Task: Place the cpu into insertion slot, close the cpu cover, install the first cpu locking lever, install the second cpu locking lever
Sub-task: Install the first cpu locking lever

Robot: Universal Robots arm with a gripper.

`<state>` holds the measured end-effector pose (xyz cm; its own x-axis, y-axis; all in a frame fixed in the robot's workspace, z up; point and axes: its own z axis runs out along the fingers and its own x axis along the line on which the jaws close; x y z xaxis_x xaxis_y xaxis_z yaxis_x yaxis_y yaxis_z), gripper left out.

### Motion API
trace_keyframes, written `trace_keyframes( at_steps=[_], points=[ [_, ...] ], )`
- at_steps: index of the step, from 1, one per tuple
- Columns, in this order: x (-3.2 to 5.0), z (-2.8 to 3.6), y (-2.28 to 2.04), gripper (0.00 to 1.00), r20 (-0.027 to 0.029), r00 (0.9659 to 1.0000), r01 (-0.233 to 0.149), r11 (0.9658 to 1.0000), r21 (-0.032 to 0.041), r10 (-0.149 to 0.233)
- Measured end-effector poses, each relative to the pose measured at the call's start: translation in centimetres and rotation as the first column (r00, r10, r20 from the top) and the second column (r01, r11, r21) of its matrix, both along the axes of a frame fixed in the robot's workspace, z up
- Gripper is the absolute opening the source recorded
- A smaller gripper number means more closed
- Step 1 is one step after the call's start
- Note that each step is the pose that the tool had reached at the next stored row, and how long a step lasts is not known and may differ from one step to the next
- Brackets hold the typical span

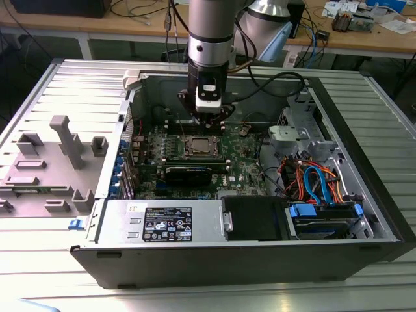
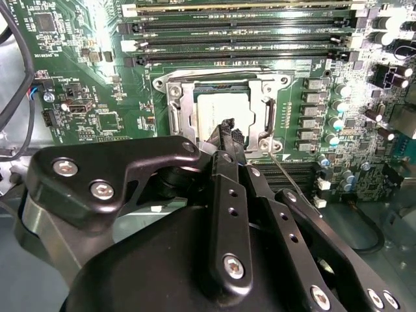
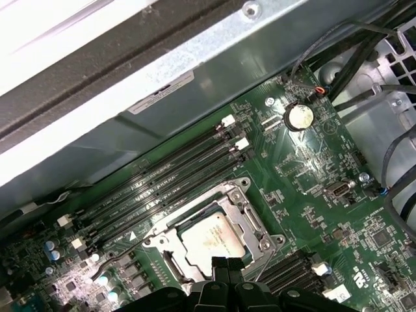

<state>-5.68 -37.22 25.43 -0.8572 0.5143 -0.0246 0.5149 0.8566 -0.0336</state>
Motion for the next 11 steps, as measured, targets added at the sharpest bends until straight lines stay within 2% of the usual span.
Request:
trace_keyframes(
  at_steps=[11],
  points=[
    [0.00, 0.00, 0.00, 0.11, 0.0000, 0.9995, -0.030, 0.9995, 0.0000, 0.030]
  ],
)
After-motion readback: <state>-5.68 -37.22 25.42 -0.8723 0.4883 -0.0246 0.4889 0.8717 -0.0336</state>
